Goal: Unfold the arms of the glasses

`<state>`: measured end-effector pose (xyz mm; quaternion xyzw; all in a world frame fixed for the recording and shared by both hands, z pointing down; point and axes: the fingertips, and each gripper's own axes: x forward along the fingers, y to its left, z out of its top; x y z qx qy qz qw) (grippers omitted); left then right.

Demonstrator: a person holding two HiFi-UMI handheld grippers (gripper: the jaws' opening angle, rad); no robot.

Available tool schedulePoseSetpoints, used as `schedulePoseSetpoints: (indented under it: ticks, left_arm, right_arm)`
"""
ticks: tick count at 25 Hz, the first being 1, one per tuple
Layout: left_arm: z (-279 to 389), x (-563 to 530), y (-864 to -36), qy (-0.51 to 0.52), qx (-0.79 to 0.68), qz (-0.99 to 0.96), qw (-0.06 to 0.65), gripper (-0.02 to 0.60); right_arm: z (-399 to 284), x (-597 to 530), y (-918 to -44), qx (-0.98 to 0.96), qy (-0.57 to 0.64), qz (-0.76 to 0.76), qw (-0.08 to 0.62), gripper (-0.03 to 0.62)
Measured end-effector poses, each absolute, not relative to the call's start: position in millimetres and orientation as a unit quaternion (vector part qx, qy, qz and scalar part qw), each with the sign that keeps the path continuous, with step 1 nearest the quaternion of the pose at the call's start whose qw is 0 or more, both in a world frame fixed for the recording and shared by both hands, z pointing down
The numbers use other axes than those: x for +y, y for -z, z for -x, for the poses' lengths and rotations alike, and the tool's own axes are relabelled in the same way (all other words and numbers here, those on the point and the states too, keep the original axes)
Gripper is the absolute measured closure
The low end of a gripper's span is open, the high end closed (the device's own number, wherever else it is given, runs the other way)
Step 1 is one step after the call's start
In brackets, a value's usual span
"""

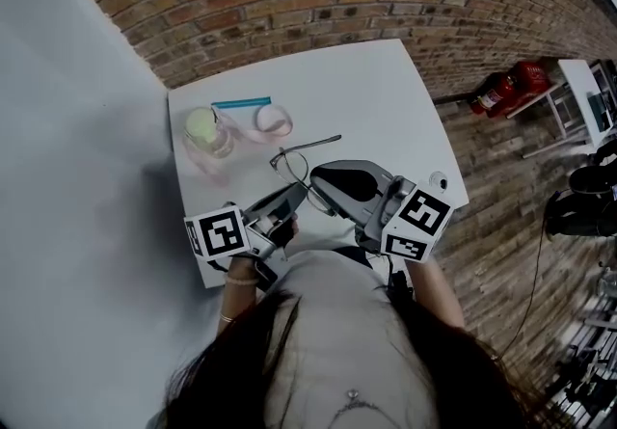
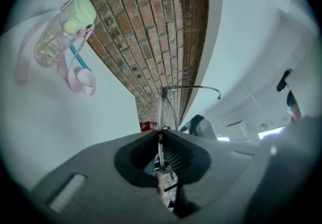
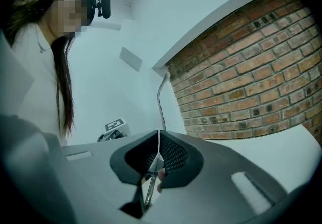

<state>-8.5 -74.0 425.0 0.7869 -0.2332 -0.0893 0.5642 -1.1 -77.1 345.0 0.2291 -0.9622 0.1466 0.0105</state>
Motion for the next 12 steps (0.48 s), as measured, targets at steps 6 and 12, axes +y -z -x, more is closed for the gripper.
schedulePoseSetpoints:
  ticks: [6,12]
  left_arm:
    - [7.4,-76.6,-417.2,0.079,-0.232,-0.811,0.531,0.560]
    - [16.2,-79.7,-414.6,0.073,-0.252,-0.824,0.501,0.560]
  right_arm:
    - [12.5,-78.1,-349.7,-0.964,-0.149,-0.217,0.020,0.572]
    - [24.8,-80.1,-351.6,-0.967,-0.150,-0.205,0.034,0.562]
